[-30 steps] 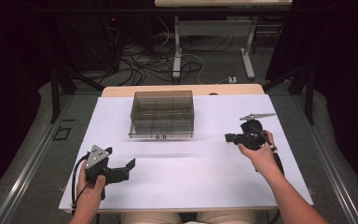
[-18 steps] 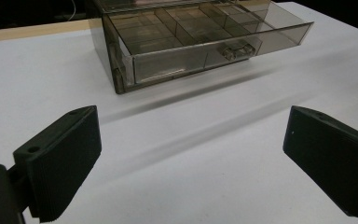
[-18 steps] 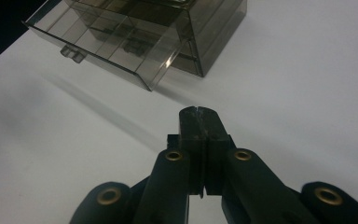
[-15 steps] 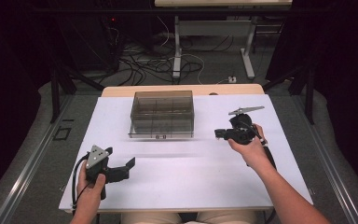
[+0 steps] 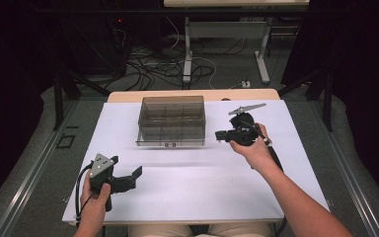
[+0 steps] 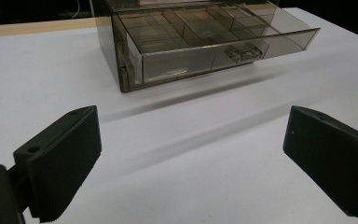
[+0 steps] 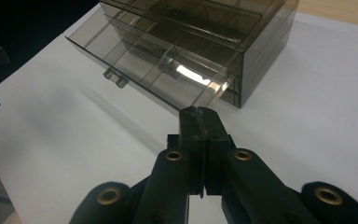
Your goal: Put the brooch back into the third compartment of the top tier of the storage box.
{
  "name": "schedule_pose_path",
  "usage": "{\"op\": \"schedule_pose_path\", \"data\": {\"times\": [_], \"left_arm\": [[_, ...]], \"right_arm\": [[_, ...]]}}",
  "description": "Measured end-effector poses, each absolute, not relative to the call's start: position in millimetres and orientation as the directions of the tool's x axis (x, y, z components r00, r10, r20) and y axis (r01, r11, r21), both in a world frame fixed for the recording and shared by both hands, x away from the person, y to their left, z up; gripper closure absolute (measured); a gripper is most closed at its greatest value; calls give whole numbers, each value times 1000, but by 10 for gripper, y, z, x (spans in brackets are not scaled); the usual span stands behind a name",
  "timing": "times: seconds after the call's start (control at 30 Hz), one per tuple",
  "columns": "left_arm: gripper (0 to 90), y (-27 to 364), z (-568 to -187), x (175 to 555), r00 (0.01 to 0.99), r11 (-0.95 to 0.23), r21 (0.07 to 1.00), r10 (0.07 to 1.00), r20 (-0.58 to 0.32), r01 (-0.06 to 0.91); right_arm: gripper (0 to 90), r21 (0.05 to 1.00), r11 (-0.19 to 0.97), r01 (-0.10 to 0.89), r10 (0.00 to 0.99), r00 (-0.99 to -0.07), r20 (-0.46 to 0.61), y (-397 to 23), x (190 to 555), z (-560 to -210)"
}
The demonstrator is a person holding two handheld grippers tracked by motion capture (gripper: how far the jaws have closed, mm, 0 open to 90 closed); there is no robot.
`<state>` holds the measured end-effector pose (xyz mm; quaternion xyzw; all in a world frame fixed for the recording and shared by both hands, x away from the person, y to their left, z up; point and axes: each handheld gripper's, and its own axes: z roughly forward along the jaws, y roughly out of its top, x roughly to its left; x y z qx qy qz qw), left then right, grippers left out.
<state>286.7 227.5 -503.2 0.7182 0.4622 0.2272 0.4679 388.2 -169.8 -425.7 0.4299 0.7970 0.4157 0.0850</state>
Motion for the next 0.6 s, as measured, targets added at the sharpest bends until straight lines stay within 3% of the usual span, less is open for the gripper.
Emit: {"op": "schedule_pose_path", "data": {"times": [0.6], "left_arm": [[47, 2308, -5023, 2863, 467, -121, 881, 876, -122, 457]], "right_arm": [[900, 730, 327, 600, 726, -654, 213, -1315, 4016, -4145]]}}
